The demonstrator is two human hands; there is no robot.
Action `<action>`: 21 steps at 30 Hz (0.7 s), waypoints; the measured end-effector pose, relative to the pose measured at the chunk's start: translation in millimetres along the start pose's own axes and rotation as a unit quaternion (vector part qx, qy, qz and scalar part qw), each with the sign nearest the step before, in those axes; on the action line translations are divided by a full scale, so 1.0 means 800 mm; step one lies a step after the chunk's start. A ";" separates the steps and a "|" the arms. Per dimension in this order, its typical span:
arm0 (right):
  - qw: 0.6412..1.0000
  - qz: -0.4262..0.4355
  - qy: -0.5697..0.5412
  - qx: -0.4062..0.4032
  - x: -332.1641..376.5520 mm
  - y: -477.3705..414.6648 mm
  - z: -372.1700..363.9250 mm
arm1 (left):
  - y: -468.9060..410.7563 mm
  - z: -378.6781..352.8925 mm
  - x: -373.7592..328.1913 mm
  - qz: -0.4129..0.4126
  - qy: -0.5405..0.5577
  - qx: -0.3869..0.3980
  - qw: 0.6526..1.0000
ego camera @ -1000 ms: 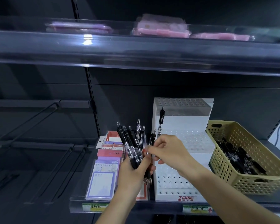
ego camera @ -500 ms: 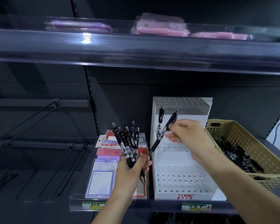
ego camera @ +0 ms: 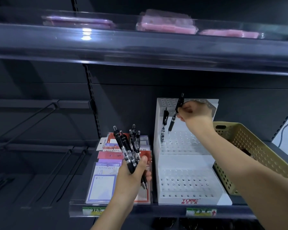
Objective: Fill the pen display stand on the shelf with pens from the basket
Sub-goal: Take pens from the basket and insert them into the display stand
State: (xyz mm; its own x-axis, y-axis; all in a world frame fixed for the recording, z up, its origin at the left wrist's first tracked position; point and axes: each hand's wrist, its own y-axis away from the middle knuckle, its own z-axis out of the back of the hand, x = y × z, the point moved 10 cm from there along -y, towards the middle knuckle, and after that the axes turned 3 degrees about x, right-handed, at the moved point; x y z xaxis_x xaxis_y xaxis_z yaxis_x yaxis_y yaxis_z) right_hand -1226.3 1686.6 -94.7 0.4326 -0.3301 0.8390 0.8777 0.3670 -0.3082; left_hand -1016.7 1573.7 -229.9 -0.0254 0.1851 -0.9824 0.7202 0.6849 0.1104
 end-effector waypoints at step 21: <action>0.995 -0.026 0.080 0.058 -0.030 0.009 -0.039 | 0.004 -0.012 -0.017 -0.012 0.036 0.011 0.999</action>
State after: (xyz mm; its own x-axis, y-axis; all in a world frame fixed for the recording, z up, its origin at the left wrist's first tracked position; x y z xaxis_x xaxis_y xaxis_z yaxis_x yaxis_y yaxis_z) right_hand -1223.8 1669.9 -131.6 0.4227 -0.4818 0.7676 0.8742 0.4401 -0.2051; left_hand -1020.6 1580.0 -214.7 -0.0920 0.2203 -0.9711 0.7340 0.6740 0.0834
